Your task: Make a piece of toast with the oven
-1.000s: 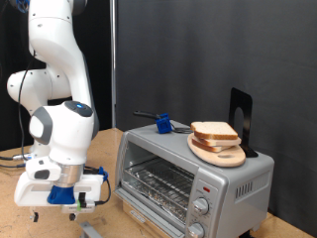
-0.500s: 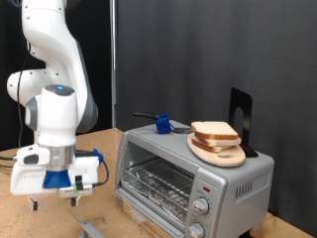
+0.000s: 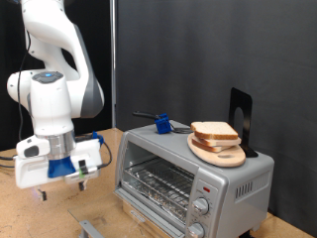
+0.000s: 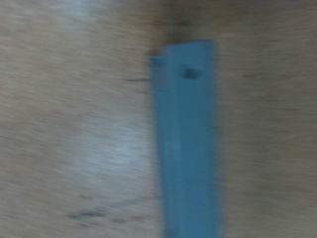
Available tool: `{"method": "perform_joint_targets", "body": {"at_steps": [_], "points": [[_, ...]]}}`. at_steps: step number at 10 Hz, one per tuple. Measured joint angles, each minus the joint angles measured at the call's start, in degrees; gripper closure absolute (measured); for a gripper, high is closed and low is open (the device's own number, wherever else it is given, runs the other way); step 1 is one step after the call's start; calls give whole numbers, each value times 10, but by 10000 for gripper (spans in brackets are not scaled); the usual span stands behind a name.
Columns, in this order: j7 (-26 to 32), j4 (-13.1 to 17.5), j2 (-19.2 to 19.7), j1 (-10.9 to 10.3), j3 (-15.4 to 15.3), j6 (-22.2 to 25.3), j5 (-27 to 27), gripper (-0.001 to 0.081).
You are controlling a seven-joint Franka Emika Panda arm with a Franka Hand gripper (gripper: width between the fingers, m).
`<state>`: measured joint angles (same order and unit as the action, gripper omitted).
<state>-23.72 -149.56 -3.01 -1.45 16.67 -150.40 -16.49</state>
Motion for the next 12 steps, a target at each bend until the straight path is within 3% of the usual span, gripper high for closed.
{"method": "perform_joint_targets", "body": {"at_steps": [2, 4, 6, 8, 11, 12], "points": [[147, 28, -28, -18, 0, 83, -136, -2], [203, 55, -49, -29, 0, 137, -217, -2], [200, 78, -66, -39, -3, 176, -255, -2], [155, 102, -82, -41, -13, 204, -263, -2], [19, 138, -94, -36, -42, 216, -207, -2], [39, 136, -93, -36, -40, 219, -216, -2]]}}
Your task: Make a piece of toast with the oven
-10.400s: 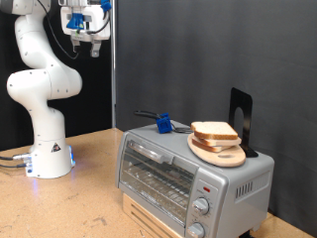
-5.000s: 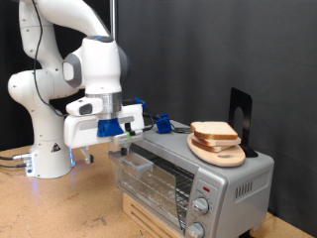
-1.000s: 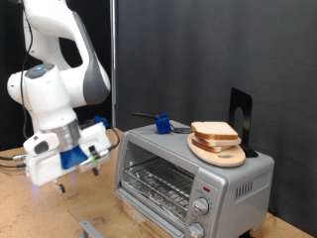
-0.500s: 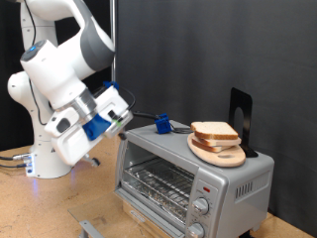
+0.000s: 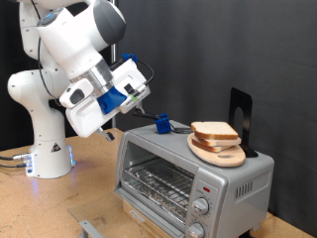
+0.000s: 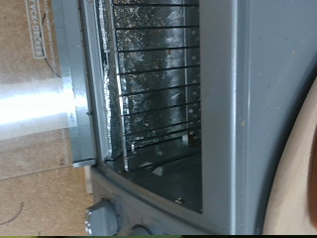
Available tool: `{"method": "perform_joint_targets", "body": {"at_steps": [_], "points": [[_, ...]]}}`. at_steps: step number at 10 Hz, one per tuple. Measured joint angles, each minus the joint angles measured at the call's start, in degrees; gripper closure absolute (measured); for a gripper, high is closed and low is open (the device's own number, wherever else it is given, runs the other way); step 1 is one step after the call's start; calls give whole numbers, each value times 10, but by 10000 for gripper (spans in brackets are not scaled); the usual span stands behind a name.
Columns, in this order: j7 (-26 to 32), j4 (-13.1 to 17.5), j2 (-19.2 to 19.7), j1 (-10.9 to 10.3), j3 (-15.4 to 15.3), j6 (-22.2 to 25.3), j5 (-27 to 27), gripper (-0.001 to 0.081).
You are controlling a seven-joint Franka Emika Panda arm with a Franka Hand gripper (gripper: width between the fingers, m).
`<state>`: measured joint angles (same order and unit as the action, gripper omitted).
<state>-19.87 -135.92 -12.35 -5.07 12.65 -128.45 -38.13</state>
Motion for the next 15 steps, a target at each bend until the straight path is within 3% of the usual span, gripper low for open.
{"method": "perform_joint_targets", "body": {"at_steps": [3, 5, 9, 10, 12, 15], "points": [[60, 30, -8, -15, -1, 85, -44, -2], [86, 48, -26, -27, -12, 111, -36, -2], [85, 100, -45, -32, -74, 195, 173, -2], [85, 98, -45, -32, -72, 193, 153, -2], [153, 97, -49, -40, -80, 196, 158, -2], [229, 96, -89, -56, -125, 200, 260, -2]]}}
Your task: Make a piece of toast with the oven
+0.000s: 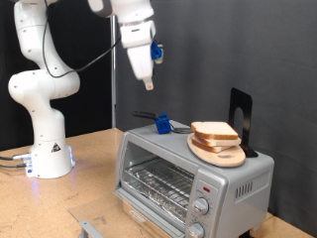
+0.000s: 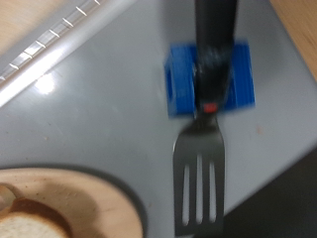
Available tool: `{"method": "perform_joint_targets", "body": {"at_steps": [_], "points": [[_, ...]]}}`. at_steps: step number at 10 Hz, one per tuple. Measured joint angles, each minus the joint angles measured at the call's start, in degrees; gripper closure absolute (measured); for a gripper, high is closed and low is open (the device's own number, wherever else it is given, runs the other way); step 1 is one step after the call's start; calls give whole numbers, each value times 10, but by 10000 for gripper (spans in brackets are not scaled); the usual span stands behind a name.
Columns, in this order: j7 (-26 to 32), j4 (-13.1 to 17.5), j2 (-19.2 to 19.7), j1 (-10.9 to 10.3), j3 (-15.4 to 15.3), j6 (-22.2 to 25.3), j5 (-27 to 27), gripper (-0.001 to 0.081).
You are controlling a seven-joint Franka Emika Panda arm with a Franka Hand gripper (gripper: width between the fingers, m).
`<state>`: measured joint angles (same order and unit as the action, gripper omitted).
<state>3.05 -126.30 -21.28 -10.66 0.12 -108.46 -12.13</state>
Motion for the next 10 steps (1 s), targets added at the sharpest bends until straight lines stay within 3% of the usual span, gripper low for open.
{"method": "perform_joint_targets", "body": {"at_steps": [2, 6, 8, 10], "points": [[-3, -15, -34, 2, -34, 0, 72, -2], [-9, -29, -27, 2, -30, -32, 26, -2], [-10, -62, -44, 0, -39, -90, 12, -2], [-11, -94, -75, -4, -49, -104, -9, -2]]}}
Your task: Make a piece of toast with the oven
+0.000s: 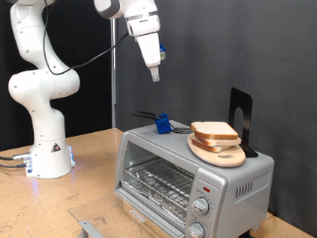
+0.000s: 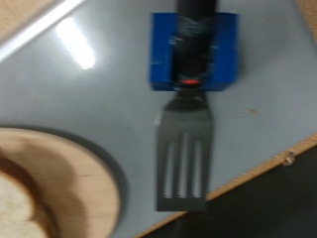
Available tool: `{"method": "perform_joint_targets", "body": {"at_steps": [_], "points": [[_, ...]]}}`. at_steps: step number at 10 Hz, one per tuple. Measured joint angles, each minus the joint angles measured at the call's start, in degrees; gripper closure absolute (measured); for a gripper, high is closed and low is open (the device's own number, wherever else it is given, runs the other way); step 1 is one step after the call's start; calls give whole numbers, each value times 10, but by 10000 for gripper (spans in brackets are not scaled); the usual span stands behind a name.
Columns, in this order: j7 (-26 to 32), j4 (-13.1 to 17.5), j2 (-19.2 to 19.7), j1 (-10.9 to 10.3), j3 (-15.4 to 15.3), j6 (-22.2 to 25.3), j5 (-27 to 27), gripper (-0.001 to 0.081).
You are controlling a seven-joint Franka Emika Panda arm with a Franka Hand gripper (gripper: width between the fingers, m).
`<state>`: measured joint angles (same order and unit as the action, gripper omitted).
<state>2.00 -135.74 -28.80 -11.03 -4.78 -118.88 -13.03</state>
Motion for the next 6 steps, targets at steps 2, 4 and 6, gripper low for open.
{"method": "perform_joint_targets", "body": {"at_steps": [2, 4, 6], "points": [[-5, -24, -31, -1, -10, 0, -17, -2], [-22, -38, -46, -1, -17, 2, -22, -2], [-22, -42, -44, 1, -18, -17, -20, -2]]}}
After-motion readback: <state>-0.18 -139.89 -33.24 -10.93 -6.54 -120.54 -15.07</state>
